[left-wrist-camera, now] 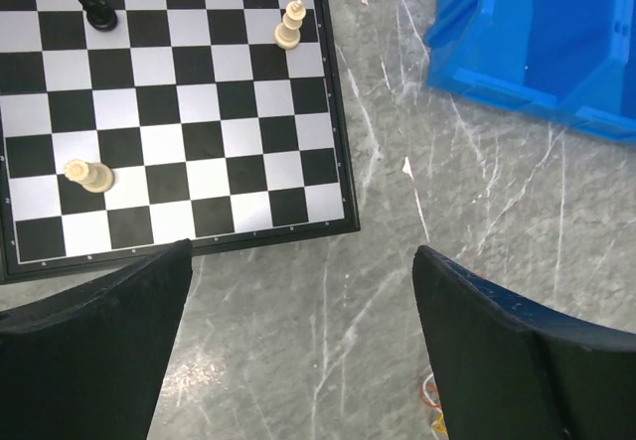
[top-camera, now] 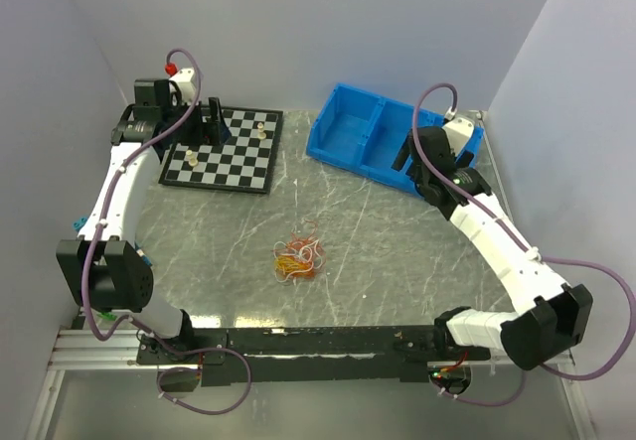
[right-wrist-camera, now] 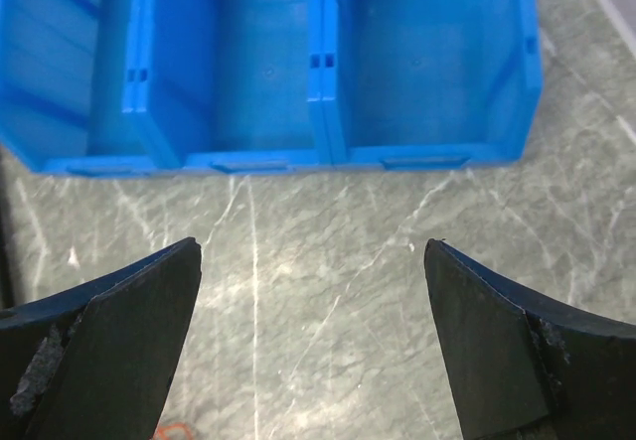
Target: Untangle the cables
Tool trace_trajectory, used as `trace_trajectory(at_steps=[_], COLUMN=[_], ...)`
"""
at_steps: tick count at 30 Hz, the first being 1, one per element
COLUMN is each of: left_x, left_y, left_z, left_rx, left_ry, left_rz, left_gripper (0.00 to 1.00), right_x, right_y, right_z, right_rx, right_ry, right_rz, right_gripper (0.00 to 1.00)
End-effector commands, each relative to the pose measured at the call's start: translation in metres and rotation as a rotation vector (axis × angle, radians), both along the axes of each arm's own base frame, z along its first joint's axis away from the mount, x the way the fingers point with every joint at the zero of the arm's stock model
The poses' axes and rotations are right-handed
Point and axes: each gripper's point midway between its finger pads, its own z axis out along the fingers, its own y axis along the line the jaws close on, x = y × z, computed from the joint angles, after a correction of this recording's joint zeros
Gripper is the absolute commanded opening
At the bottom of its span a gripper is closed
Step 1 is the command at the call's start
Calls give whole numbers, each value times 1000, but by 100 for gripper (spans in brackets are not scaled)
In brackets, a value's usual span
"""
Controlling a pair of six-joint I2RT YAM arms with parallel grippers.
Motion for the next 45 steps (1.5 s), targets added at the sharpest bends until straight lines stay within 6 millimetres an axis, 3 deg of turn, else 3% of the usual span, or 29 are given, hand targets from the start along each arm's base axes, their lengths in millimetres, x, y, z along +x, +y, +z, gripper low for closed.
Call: trace_trajectory(at_steps=[1, 7, 13, 20, 24, 28, 32, 38, 40, 45], left_x=[6, -1, -6, -12, -15, -19, -22, -26, -27, -34], left_y=[-3, -26, -26, -22, -19, -20, -21, -22, -22, -19], left_z=[12, -12, -35, -50, -55, -58, -60, -64, -65, -66], left_rx=[-32, -145, -117, -73, -57, -58, -43, -28, -25, 18], left_ry=[-27, 91, 130, 144, 147, 151, 142, 152, 153, 136], left_rz=[3, -100, -122, -133, -133, -136, -144, -147, -145, -167], left_gripper=[97, 97, 97, 97, 97, 97, 97, 97, 97, 96], right_x=[15, 55, 89, 116, 128, 136, 136, 116, 105, 68], right_y=[-15, -28, -46, -40, -39, -41, -38, -25, -15, 6], right_z=[1, -26, -56, -86, -104, -119, -135, -144, -149, -165], right_rx=[-51, -54, -28, -60, -93, -125, -132, -117, -132, -159], right_ry=[3, 113, 193, 269, 304, 344, 385, 397, 405, 434], right_rz=[-116, -216, -265, -237, -224, -212, -175, -140, -113, -72], right_gripper=[100, 98, 97, 95, 88, 71, 46, 7, 0, 0])
